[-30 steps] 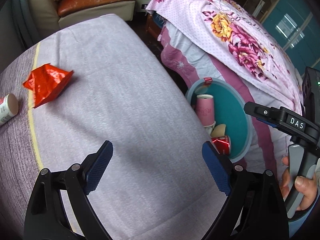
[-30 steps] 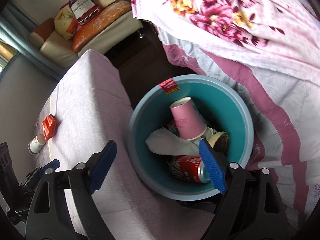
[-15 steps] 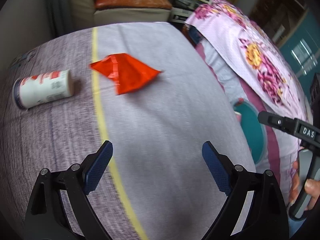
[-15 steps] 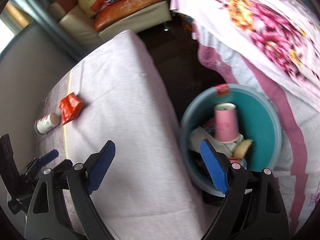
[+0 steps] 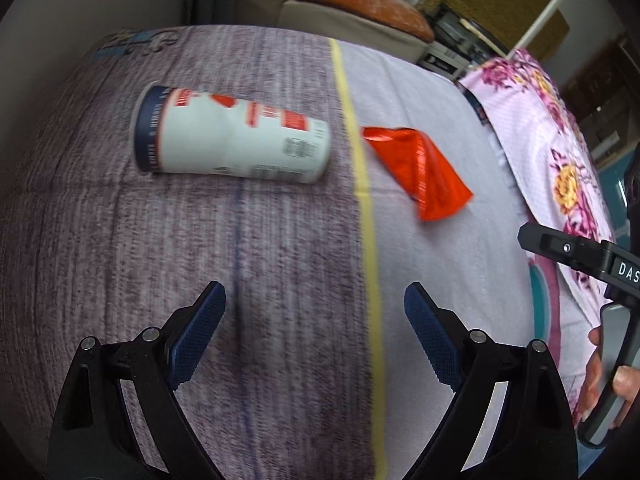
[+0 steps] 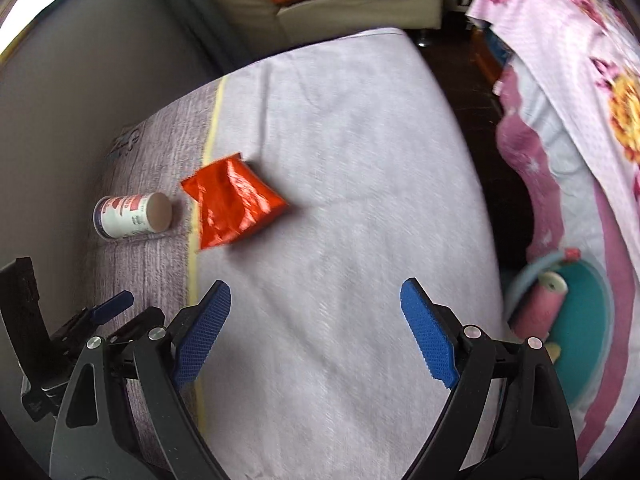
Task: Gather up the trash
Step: 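Move both open tools back to the white cup and red packet, then grasp the white ALDI cup with the left tool while the right tool grasps the red packet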
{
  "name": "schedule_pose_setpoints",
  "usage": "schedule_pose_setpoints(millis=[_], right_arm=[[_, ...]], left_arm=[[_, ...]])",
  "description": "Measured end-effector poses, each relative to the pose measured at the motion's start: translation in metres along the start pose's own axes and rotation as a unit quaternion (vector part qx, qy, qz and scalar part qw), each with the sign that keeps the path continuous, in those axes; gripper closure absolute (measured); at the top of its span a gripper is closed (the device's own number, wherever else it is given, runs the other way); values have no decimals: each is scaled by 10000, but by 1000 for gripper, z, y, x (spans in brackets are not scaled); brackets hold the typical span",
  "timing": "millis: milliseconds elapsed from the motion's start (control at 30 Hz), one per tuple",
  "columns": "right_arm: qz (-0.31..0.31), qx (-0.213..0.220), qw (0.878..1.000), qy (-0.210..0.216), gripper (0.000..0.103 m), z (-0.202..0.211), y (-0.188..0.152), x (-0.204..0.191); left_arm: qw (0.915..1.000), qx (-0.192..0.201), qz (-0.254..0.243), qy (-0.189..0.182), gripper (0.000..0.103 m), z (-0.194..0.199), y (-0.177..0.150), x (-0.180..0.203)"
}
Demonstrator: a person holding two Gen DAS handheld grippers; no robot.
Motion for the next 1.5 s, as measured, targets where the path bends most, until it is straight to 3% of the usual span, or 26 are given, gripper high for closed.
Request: schedule_pose_setpoints(millis=[333, 533, 567, 600, 667, 700, 800, 933, 1100, 1200, 1367, 1433, 1500], right_arm=[[854, -273, 9956, 256, 20, -38, 44, -72], [1050, -201, 9941, 190, 20, -53, 55, -84], [1080, -187, 9938, 177, 21, -54, 55, -84], [1112, -200, 9934, 180, 32, -55, 54, -85], [1185, -300, 9923, 198, 52, -59, 54, -84], [1154, -248, 9927, 228, 55, -57, 54, -82], [1067, -186, 9937, 294, 58, -54, 54, -74], [1022, -95, 9941, 346, 58, -46, 54, -63], [869, -54, 9953, 427, 58, -40, 51, -44], [775, -45, 9955, 552, 58, -38, 48, -37], [605, -22, 9958, 689, 58, -35, 45, -25], [551, 6, 9958, 726, 58, -33, 43, -20], [479, 17, 9958, 783, 59, -31, 41, -17]], left_arm=[[9973, 198, 700, 19, 12, 18, 10, -53], [9940, 359, 1034, 39, 12, 28, 14, -63], [9928, 430, 1115, 25, 12, 30, 16, -63], [9918, 489, 1182, 14, 12, 33, 18, -64], [9877, 656, 1420, -22, 12, 34, 25, -62], [9850, 740, 1560, -42, 12, 35, 28, -62], [9723, 1066, 2081, -66, 12, 36, 41, -63], [9492, 1477, 2777, 47, 12, 32, 60, -65], [9350, 1669, 3113, 325, 12, 24, 82, -71], [9362, 1533, 3116, 535, 12, 13, 88, -71], [9465, 1417, 2779, 821, 12, 0, 95, -62], [9523, 1363, 2600, 829, 22, -4, 97, -58], [9580, 1315, 2434, 757, 38, -6, 100, -53]])
Point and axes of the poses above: each gripper's, at about its wrist camera, not at the fingertips, and z roughly against the way its jaws point, x to its right, y to its top, the point moved 8 cm from there along -z, roughly the way its jaws point, and after that the axes turned 15 degrees about -y, right-handed, at the moved point
